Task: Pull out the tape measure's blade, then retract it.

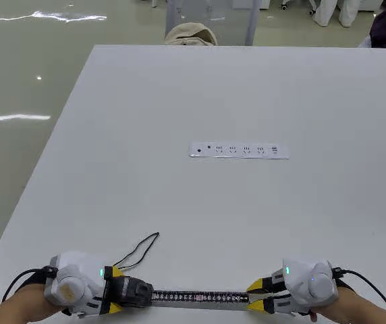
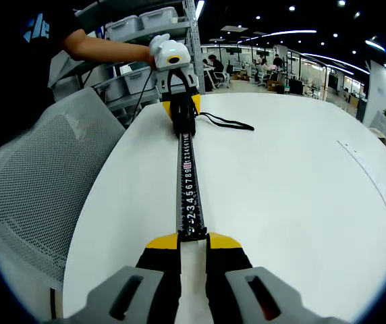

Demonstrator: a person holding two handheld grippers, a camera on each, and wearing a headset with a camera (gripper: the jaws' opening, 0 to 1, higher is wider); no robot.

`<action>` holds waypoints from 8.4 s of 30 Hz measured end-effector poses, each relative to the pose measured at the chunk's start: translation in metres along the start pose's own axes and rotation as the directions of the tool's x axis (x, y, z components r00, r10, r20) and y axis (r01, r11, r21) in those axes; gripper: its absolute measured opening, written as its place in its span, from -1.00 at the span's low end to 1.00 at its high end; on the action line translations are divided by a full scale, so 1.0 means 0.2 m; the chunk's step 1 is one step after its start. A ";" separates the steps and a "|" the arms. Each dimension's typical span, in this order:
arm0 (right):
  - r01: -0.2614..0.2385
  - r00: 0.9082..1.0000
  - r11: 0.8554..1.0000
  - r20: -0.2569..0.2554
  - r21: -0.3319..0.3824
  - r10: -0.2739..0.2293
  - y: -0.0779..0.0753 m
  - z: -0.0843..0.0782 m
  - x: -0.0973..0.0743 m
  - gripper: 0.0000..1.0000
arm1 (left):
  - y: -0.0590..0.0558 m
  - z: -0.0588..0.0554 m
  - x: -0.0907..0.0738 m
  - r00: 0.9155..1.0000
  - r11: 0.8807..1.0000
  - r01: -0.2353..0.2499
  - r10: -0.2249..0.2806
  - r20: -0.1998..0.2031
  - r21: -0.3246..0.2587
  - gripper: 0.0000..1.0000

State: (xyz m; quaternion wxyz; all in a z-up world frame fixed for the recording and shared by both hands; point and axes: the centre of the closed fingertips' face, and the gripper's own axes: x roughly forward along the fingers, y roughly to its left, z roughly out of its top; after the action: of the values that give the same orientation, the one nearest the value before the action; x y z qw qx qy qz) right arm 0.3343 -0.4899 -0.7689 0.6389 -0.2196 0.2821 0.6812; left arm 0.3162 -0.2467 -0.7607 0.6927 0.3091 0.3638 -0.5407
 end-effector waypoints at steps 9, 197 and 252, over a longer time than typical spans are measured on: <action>0.002 1.000 1.000 -0.005 0.004 -0.002 0.00 -0.02 -0.02 -0.80 | 0.00 0.00 0.00 1.000 1.000 0.004 -0.004 -0.001 0.000 -0.40; 0.563 0.811 0.751 -0.052 0.346 -0.583 0.28 0.10 -0.40 0.71 | -0.34 0.22 -0.31 0.858 0.708 -0.348 0.504 0.094 -0.615 0.97; 0.594 0.771 0.672 -0.075 0.442 -0.632 0.39 0.15 -0.31 0.76 | -0.33 0.22 -0.33 0.730 0.444 -0.445 0.683 -0.028 -0.777 0.83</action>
State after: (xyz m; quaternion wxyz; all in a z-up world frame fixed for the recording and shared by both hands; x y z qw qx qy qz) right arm 0.2649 -0.5187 -0.6972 0.8738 -0.1220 0.3114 0.3530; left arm 0.2496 -0.2634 -0.6837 0.9406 0.0214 0.3180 -0.1170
